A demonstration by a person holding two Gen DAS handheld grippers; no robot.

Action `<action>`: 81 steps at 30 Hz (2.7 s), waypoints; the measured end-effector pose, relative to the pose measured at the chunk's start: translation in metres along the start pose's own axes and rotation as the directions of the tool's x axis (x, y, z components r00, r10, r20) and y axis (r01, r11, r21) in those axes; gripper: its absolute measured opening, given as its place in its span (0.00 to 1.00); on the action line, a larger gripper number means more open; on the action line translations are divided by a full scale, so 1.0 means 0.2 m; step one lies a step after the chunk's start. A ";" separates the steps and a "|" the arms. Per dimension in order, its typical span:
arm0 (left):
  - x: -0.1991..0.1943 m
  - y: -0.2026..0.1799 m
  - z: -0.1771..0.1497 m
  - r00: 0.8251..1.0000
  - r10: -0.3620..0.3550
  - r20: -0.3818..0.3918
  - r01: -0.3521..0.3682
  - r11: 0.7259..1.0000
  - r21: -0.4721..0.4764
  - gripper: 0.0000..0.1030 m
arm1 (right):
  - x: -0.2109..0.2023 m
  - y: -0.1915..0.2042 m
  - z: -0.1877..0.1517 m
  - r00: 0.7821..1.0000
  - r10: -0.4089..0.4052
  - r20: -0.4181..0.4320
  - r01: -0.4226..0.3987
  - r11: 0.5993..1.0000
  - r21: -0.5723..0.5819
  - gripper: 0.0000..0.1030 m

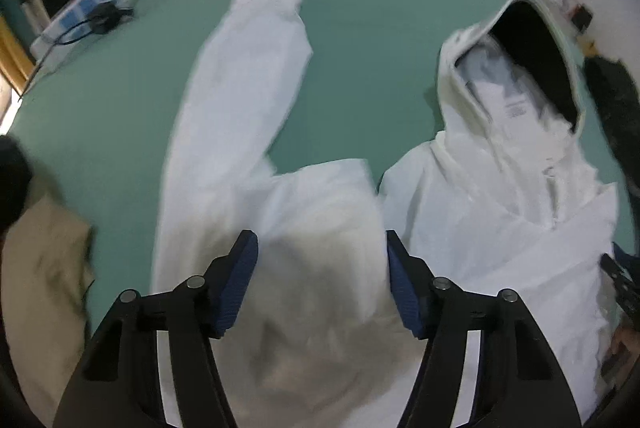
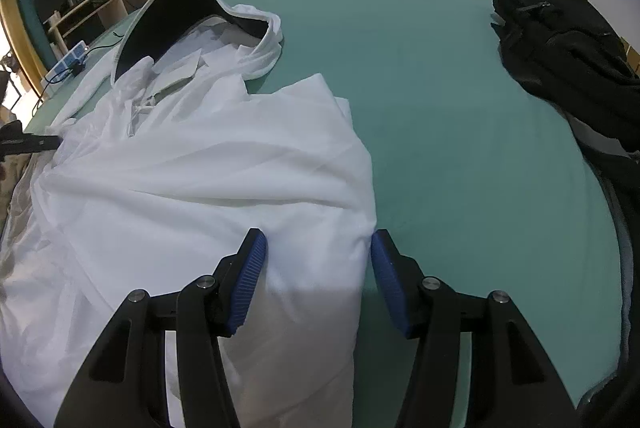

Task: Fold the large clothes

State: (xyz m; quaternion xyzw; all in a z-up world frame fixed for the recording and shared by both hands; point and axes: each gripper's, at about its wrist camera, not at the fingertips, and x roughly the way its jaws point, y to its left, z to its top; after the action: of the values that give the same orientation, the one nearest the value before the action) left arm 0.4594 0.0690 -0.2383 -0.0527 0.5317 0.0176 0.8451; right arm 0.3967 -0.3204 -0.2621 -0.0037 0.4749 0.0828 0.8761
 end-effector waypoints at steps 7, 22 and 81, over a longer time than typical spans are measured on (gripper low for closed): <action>-0.20 0.27 -0.35 0.999 0.049 0.011 -0.048 0.995 -0.088 0.65 | -0.01 -0.02 -0.01 1.000 0.014 0.005 -0.014 1.000 0.011 0.54; -0.13 0.19 -0.09 0.998 0.037 0.045 -0.036 0.999 -0.021 0.65 | -0.01 -0.10 0.00 0.997 -0.071 0.036 0.070 0.997 0.022 0.54; -0.55 0.03 -0.29 0.951 -0.196 0.238 0.195 0.980 0.030 0.48 | -0.38 0.06 0.08 0.986 -0.022 0.166 0.031 0.998 -0.049 0.54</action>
State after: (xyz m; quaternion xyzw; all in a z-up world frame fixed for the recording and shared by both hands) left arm 0.3590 0.0726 -0.1639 -0.0999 0.4178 -0.0617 0.9009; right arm 0.3676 -0.3176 -0.1886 -0.0257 0.3981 0.0833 0.9132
